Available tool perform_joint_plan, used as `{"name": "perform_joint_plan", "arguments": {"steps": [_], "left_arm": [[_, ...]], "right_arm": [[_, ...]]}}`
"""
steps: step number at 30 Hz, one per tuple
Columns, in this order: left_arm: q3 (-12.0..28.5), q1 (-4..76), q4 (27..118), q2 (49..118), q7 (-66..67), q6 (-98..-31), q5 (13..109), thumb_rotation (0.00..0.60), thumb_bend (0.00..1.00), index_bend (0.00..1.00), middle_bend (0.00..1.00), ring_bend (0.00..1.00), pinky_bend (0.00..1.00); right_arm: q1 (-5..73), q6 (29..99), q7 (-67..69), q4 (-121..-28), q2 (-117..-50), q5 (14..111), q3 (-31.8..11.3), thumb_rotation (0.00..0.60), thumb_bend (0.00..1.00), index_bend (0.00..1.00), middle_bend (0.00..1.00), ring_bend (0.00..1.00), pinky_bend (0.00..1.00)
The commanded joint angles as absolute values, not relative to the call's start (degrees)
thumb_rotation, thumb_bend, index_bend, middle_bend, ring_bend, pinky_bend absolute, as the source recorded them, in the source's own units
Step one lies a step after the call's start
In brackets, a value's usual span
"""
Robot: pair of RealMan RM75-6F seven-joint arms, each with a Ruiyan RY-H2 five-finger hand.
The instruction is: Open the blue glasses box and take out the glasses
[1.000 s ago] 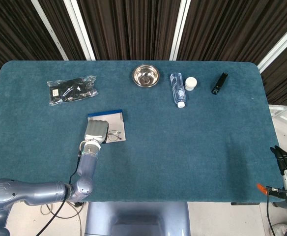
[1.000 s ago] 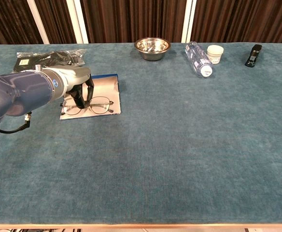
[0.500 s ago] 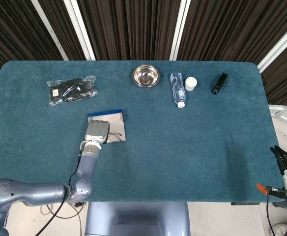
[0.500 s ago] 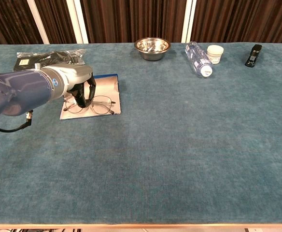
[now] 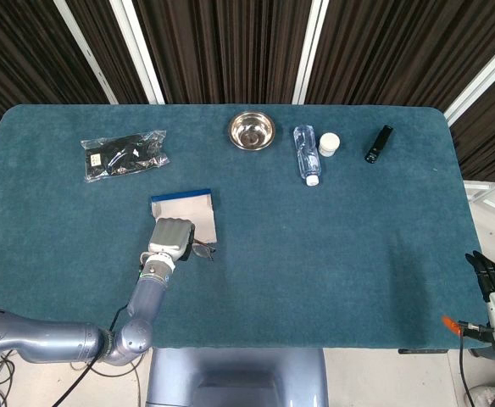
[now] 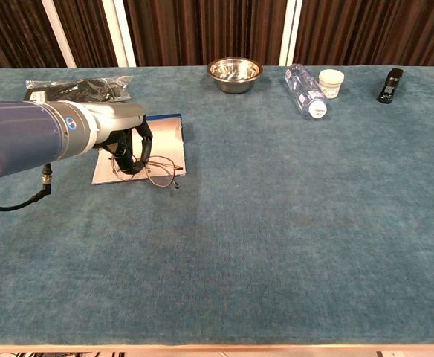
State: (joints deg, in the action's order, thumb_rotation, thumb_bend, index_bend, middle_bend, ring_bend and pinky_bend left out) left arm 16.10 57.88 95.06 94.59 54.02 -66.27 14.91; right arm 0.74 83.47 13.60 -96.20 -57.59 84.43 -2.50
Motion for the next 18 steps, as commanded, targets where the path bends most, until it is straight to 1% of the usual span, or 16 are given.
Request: {"name": "perform_joint_plan", "arguments": {"steps": [1, 7, 13, 18], "left_arm": [[16.1, 57.6, 98.0, 93.3, 53.9, -67.1, 14.0, 0.6, 0.46, 0.57, 1.0, 1.0, 1.0], [15.5, 57.4, 102.4, 91.7, 54.0, -68.6, 13.0, 0.6, 0.46, 0.57, 1.0, 1.0, 1.0], [16.0, 57.8, 105.8, 90.6, 54.3, -70.3, 9.3, 0.6, 0.47, 0.57, 1.0, 1.0, 1.0], [16.2, 58.5, 106.7, 90.4, 54.9, -70.6, 7.3, 0.6, 0.47, 0.56, 1.0, 1.0, 1.0]], "right_arm": [[0.8, 83.4, 13.6, -96.2, -57.6, 84.4, -2.5, 0.6, 0.2, 0.0, 0.0, 0.0, 0.2], [0.7, 83.5, 13.6, -96.1, -57.6, 84.6, -2.5, 0.6, 0.2, 0.0, 0.0, 0.0, 0.2], [0.7, 83.6, 13.7, -96.1, -57.6, 84.7, -2.4, 0.6, 0.2, 0.0, 0.0, 0.0, 0.2], [0.8, 83.5, 13.7, -96.1, -57.6, 84.7, -2.4, 0.6, 0.2, 0.0, 0.0, 0.0, 0.2]]}}
